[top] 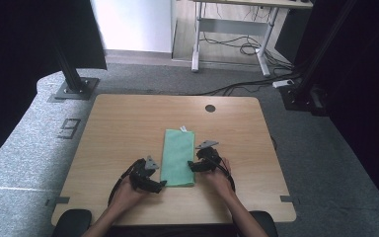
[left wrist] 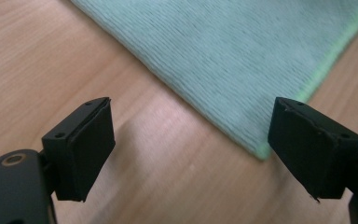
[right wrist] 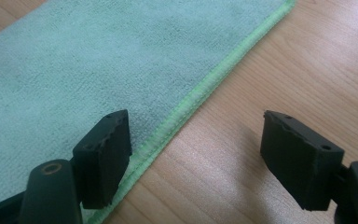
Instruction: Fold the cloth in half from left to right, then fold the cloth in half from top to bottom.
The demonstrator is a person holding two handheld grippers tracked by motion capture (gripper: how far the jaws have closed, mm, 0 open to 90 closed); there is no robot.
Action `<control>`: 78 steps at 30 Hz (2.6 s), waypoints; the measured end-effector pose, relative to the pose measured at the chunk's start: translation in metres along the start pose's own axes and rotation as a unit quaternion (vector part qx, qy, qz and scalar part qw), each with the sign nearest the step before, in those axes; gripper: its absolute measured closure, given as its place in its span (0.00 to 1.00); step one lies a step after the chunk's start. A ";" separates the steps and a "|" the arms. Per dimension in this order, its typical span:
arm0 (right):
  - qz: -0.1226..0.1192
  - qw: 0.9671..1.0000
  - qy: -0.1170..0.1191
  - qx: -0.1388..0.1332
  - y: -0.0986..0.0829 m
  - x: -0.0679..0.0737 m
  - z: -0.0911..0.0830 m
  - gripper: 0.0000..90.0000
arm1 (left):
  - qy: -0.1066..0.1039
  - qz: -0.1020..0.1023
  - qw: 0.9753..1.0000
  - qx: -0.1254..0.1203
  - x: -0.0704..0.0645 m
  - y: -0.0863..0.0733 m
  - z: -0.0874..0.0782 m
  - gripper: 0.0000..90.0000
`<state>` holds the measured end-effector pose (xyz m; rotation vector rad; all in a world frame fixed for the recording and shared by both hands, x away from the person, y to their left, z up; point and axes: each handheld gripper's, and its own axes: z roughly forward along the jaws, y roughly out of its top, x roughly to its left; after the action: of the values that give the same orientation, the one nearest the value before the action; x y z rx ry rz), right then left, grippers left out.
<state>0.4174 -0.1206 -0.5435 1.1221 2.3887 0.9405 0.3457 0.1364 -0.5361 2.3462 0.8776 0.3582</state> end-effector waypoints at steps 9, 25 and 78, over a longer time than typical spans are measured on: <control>-0.002 1.000 0.015 -0.005 0.000 -0.003 -0.001 0.29 | -0.025 -0.025 0.999 -0.019 0.008 -0.003 -0.001 0.15; -0.003 0.999 0.034 -0.015 -0.035 -0.014 -0.054 0.04 | 0.005 -0.050 0.999 -0.021 0.050 -0.026 -0.022 0.10; 0.010 1.000 0.006 -0.011 -0.070 -0.025 -0.050 0.00 | 0.016 -0.067 0.998 -0.007 0.059 -0.029 -0.009 0.00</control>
<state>0.3675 -0.1942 -0.5547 1.1383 2.3746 0.9817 0.3710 0.1973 -0.5447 2.2600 1.0385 0.3455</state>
